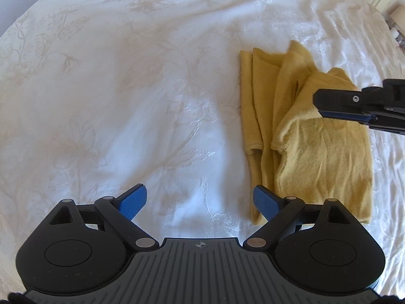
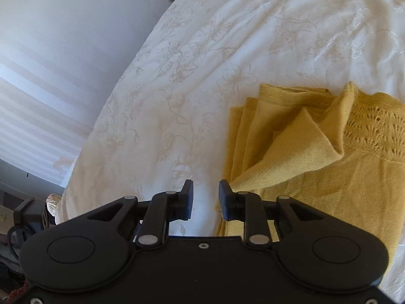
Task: Fold small clothes
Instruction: 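Grasp the sweater side edge with the right gripper and fold it inward, then open the right gripper and release the folded side onto the sweater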
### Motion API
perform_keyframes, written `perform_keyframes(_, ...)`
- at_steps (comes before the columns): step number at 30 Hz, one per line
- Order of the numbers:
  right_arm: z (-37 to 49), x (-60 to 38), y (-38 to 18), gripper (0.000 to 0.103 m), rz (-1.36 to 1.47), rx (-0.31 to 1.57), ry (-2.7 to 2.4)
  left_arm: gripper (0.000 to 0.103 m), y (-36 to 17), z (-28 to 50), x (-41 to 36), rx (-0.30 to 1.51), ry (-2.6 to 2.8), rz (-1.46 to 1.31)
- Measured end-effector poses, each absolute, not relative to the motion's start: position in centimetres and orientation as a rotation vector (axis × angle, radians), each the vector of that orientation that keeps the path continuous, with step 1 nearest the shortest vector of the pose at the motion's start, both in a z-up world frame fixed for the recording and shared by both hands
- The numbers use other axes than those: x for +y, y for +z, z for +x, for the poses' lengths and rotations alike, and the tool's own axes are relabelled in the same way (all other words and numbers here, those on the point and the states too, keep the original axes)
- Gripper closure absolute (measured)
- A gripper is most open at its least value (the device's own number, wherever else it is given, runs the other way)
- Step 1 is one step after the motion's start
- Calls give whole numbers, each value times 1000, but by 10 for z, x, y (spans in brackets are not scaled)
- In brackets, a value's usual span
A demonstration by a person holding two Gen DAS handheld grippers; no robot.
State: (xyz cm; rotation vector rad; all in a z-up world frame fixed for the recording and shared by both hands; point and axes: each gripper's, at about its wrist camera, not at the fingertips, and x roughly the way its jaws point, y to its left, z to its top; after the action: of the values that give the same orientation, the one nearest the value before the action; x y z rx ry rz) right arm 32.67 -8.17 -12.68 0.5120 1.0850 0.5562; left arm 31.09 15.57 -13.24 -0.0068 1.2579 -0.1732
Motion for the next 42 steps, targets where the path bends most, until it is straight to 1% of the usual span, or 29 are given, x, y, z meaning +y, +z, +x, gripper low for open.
perform_keyframes(3, 319, -105, -123, 65, 516, 1061, 474, 12, -124, 322, 148, 1230, -202, 4)
perform_keyframes(9, 314, -144, -132, 65, 496, 1049, 316, 11, -114, 346, 123, 1177, -256, 43)
perform_keyframes(14, 314, -164, -137, 64, 494, 1018, 206, 11, -112, 350, 96, 1135, -327, 110)
perform_keyframes(19, 324, -161, -144, 64, 286, 1038, 168, 11, -128, 337, 55, 1101, -474, 269)
perform_keyframes(22, 326, -167, -148, 64, 294, 1041, 171, 11, -142, 334, 33, 1050, -504, 363)
perform_keyframes(25, 325, -172, -151, 61, 309, 1045, 160, 11, -150, 346, 22, 1003, -468, 378)
perform_keyframes(28, 322, -176, -153, 61, 330, 1047, 145, 11, -152, 373, 29, 995, -351, 302)
perform_keyframes(31, 319, -180, -151, 60, 341, 1045, 138, 11, -154, 406, 59, 1045, -176, 158)
perform_keyframes(34, 314, -185, -149, 59, 354, 1037, 134, 12, -159, 428, 93, 1102, -57, 78)
perform_keyframes(38, 309, -190, -150, 54, 370, 1034, 131, 12, -158, 430, 124, 1142, -32, 46)
perform_keyframes(42, 307, -193, -152, 53, 368, 1039, 115, 12, -146, 408, 141, 1168, -87, -14)
